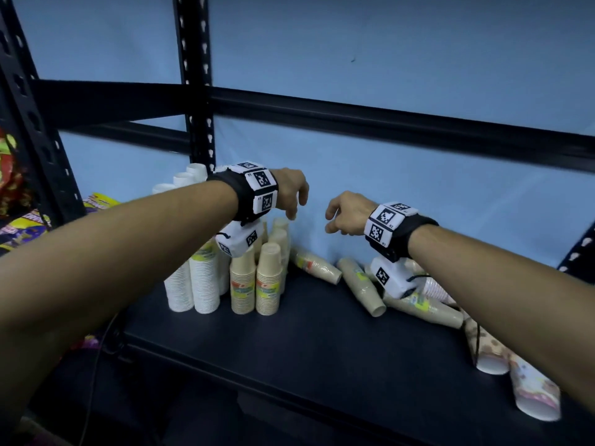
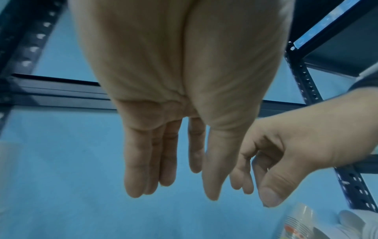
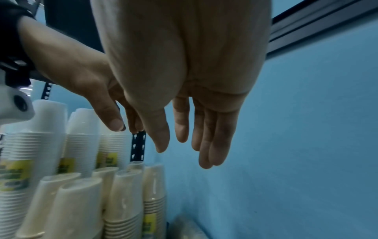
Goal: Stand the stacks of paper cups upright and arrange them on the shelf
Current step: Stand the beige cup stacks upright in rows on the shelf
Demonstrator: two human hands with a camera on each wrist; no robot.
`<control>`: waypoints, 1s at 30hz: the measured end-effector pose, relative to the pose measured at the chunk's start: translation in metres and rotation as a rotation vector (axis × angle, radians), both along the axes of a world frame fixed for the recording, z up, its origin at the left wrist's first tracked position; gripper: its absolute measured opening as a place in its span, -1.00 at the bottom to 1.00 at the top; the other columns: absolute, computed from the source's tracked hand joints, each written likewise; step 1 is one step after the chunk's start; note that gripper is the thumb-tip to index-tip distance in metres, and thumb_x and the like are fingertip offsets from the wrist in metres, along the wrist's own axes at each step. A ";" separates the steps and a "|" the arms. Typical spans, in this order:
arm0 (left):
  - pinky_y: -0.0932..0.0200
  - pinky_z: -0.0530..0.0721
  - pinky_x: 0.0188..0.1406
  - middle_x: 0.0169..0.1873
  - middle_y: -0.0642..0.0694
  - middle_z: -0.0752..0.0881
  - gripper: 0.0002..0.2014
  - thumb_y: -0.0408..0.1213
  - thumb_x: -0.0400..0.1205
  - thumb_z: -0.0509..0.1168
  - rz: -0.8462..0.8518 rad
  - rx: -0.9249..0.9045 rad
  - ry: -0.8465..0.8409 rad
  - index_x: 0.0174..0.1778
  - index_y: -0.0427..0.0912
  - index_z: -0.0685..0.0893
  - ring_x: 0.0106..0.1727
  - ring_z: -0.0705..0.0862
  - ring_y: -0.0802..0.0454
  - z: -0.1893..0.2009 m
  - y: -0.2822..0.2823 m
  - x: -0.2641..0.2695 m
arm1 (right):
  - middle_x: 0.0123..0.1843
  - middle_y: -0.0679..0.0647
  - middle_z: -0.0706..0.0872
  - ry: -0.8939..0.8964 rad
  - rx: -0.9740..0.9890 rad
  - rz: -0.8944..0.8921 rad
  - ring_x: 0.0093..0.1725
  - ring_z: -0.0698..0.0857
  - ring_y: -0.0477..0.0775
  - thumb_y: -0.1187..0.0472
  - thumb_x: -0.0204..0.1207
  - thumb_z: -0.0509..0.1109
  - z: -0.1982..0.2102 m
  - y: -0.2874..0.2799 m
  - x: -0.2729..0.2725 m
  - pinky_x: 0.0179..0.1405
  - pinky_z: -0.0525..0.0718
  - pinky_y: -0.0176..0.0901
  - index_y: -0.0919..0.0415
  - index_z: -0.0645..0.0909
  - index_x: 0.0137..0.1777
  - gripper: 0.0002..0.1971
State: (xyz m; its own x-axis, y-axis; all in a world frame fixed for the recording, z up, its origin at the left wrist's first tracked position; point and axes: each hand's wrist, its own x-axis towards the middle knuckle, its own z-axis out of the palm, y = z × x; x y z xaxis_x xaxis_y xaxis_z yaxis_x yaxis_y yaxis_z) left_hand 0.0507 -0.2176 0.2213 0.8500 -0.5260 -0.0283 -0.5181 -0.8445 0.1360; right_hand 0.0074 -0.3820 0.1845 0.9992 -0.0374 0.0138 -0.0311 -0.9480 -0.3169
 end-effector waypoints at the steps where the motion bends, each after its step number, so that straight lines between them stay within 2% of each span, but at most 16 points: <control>1: 0.15 0.56 -0.02 0.09 -0.08 0.64 -0.57 -0.35 0.51 0.51 -0.016 0.003 -0.004 0.32 -0.14 0.66 0.02 0.60 -0.03 -0.001 -0.010 -0.002 | -0.20 0.05 0.70 0.000 -0.008 -0.024 -0.23 0.71 0.09 0.18 0.45 0.56 0.001 -0.009 -0.003 -0.36 0.62 -0.23 0.22 0.70 0.13 -0.73; 5: 0.16 0.57 -0.04 0.21 -0.18 0.67 -0.53 -0.37 0.52 0.51 -0.083 0.016 0.031 0.36 -0.17 0.63 0.16 0.67 -0.12 -0.012 -0.046 -0.007 | -0.10 0.07 0.71 -0.003 -0.035 -0.104 -0.15 0.68 0.07 0.18 0.45 0.57 -0.002 -0.039 -0.014 -0.44 0.55 -0.27 0.22 0.71 0.16 -0.70; 9: 0.13 0.57 -0.05 0.28 -0.19 0.63 -0.49 -0.37 0.51 0.52 -0.140 0.057 0.053 0.39 -0.19 0.60 0.24 0.66 -0.15 -0.035 -0.078 -0.006 | 0.10 0.13 0.76 0.008 -0.029 -0.165 -0.10 0.69 0.08 0.17 0.46 0.57 -0.013 -0.062 -0.027 -0.18 0.56 -0.19 0.23 0.71 0.18 -0.68; 14: 0.02 0.62 0.11 0.39 -0.24 0.54 -0.41 -0.40 0.50 0.53 -0.145 0.127 0.108 0.45 -0.23 0.53 0.32 0.61 -0.21 -0.079 -0.100 0.005 | 0.18 0.13 0.73 0.046 -0.001 -0.199 0.13 0.71 0.15 0.15 0.45 0.57 -0.045 -0.074 -0.039 -0.11 0.53 -0.19 0.23 0.70 0.21 -0.65; 20: 0.06 0.56 0.23 0.46 -0.22 0.48 -0.36 -0.38 0.49 0.53 -0.115 0.127 0.133 0.51 -0.23 0.49 0.44 0.51 -0.18 -0.124 -0.105 0.021 | 0.14 0.12 0.71 0.077 0.058 -0.242 0.08 0.72 0.17 0.09 0.40 0.57 -0.092 -0.082 -0.043 -0.13 0.58 -0.17 0.17 0.64 0.23 -0.58; 25: 0.07 0.57 0.26 0.43 -0.20 0.54 -0.36 -0.33 0.46 0.55 -0.084 0.131 0.112 0.47 -0.17 0.53 0.43 0.53 -0.15 -0.154 -0.109 0.026 | 0.03 0.10 0.73 0.095 0.040 -0.267 0.05 0.73 0.19 0.05 0.35 0.56 -0.126 -0.088 -0.045 -0.10 0.62 -0.10 0.20 0.62 0.10 -0.63; 30: 0.07 0.59 0.20 0.34 -0.20 0.59 -0.36 -0.26 0.40 0.58 -0.087 0.192 0.081 0.43 -0.08 0.59 0.33 0.61 -0.21 -0.173 -0.118 0.029 | 0.07 0.12 0.72 0.132 0.051 -0.306 -0.01 0.74 0.20 -0.02 0.24 0.64 -0.146 -0.088 -0.041 -0.06 0.74 -0.03 0.22 0.60 0.13 -0.47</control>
